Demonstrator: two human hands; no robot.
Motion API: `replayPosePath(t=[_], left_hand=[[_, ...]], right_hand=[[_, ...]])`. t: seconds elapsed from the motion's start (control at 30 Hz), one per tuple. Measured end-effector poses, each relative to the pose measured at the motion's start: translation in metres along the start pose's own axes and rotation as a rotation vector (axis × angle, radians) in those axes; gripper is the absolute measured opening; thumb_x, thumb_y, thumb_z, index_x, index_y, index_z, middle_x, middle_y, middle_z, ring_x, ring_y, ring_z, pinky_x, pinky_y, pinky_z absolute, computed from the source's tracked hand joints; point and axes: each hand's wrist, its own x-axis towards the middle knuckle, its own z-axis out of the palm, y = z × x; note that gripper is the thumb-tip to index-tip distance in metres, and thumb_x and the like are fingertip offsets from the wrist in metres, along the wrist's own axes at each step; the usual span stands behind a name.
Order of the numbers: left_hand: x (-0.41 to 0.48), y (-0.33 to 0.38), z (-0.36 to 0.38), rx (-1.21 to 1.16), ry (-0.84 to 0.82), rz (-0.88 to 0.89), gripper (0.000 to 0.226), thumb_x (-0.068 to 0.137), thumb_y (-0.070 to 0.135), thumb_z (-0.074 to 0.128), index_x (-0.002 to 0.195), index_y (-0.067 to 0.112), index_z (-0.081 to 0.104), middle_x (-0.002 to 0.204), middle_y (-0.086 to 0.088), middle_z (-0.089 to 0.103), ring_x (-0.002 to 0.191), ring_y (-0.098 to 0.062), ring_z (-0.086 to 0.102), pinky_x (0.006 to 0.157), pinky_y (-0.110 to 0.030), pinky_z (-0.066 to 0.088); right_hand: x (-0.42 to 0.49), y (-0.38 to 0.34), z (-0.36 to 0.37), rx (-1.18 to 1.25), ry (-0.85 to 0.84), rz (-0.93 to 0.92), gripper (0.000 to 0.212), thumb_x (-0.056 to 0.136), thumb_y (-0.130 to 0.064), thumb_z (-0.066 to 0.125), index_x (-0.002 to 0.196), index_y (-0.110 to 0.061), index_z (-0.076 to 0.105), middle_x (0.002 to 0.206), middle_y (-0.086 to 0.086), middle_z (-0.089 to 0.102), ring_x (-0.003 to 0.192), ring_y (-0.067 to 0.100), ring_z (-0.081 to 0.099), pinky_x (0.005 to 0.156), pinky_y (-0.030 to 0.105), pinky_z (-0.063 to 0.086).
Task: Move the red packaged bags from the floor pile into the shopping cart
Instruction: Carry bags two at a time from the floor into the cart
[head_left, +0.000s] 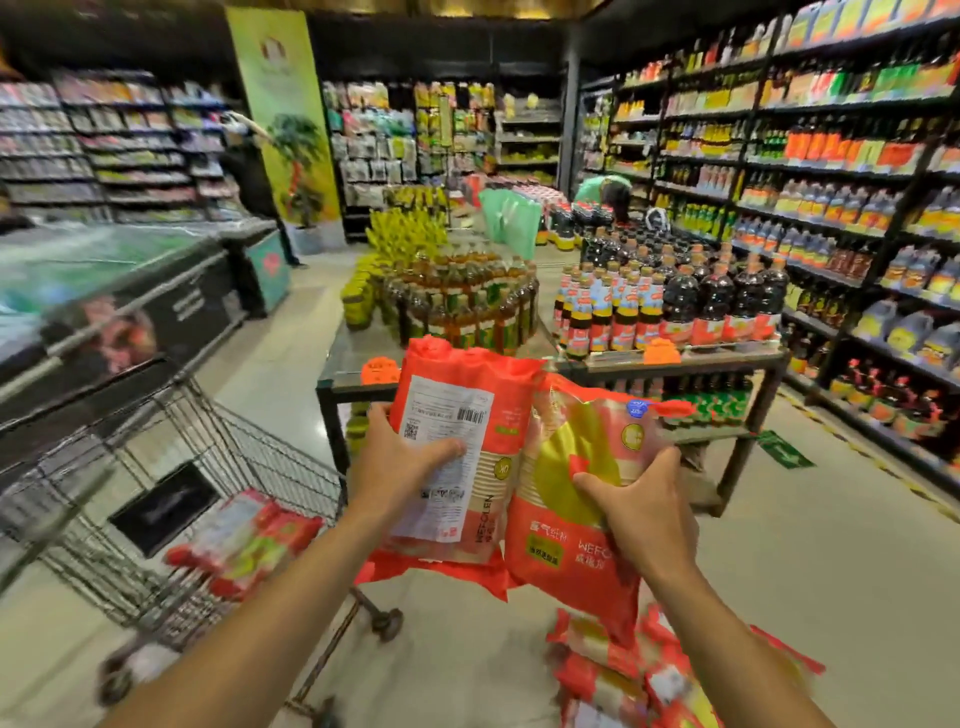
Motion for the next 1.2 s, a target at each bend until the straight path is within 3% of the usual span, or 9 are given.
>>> replayPosePath(t=[0.1,0.33,0.43,0.53,0.63,0.77,1.0,1.2], left_hand=[[0.000,-0.032,-0.057,0.018,0.086,-0.041,0.079,0.059,0.053,0.090,0.117,0.028,0.042,0.102,0.012,0.067,0.094,-0.017,0.068,0.086,-0.045,0.056],[-0.001,-0.110,-0.191,0.006,0.238,-0.127,0.080,0.058,0.056,0.089,0.117,0.029,0.041,0.101,0.013,0.068,0.090,-0.015,0.069,0.083,-0.045,0.059],[0.004,-0.148,-0.248,0.015,0.291,-0.138,0.078,0.061,0.054,0.089,0.116,0.026,0.042,0.098,0.013,0.067,0.090,-0.017,0.069,0.077,-0.039,0.058],[0.009,-0.182,-0.305,0.040,0.331,-0.170,0.070,0.068,0.047,0.090,0.114,0.021,0.043,0.097,0.011,0.064,0.087,-0.018,0.066,0.061,-0.026,0.043],[0.015,-0.219,-0.355,0.055,0.361,-0.187,0.070,0.066,0.049,0.090,0.113,0.023,0.044,0.100,0.009,0.066,0.086,-0.017,0.066,0.063,-0.027,0.043],[0.021,-0.253,-0.402,0.060,0.386,-0.219,0.069,0.065,0.050,0.090,0.111,0.029,0.042,0.102,0.010,0.066,0.090,-0.018,0.068,0.082,-0.041,0.055],[0.054,-0.300,-0.448,0.048,0.387,-0.259,0.078,0.053,0.062,0.083,0.112,0.035,0.038,0.105,0.011,0.067,0.093,-0.021,0.069,0.087,-0.048,0.056],[0.109,-0.327,-0.450,0.058,0.387,-0.272,0.074,0.061,0.049,0.092,0.113,0.028,0.044,0.096,0.015,0.063,0.090,-0.019,0.068,0.086,-0.046,0.055]], right_hand=[[-0.019,-0.035,0.040,0.019,-0.095,-0.078,0.084,0.060,-0.063,0.082,0.118,-0.020,0.038,0.123,0.006,0.062,0.114,0.036,0.061,0.089,0.051,0.052],[-0.090,-0.115,0.141,0.017,-0.245,-0.208,0.080,0.066,-0.061,0.084,0.119,-0.023,0.037,0.123,0.001,0.061,0.111,0.032,0.062,0.087,0.049,0.052],[-0.130,-0.150,0.187,0.015,-0.288,-0.249,0.082,0.064,-0.064,0.083,0.119,-0.025,0.036,0.123,0.001,0.061,0.112,0.031,0.062,0.088,0.050,0.052],[-0.170,-0.183,0.231,0.002,-0.316,-0.278,0.080,0.063,-0.066,0.082,0.115,-0.027,0.035,0.120,0.000,0.061,0.109,0.030,0.063,0.086,0.049,0.053],[-0.205,-0.214,0.272,-0.025,-0.335,-0.299,0.079,0.066,-0.064,0.083,0.116,-0.024,0.037,0.119,0.000,0.061,0.108,0.030,0.063,0.085,0.047,0.052],[-0.237,-0.243,0.313,-0.026,-0.350,-0.326,0.082,0.066,-0.063,0.084,0.120,-0.022,0.038,0.120,0.001,0.061,0.108,0.029,0.062,0.086,0.048,0.053],[-0.256,-0.276,0.377,-0.072,-0.379,-0.318,0.084,0.059,-0.074,0.077,0.114,-0.028,0.033,0.120,-0.002,0.063,0.106,0.028,0.065,0.085,0.051,0.055],[-0.227,-0.292,0.432,-0.048,-0.404,-0.321,0.082,0.066,-0.060,0.084,0.122,-0.021,0.039,0.120,0.000,0.063,0.107,0.028,0.063,0.083,0.044,0.051]])
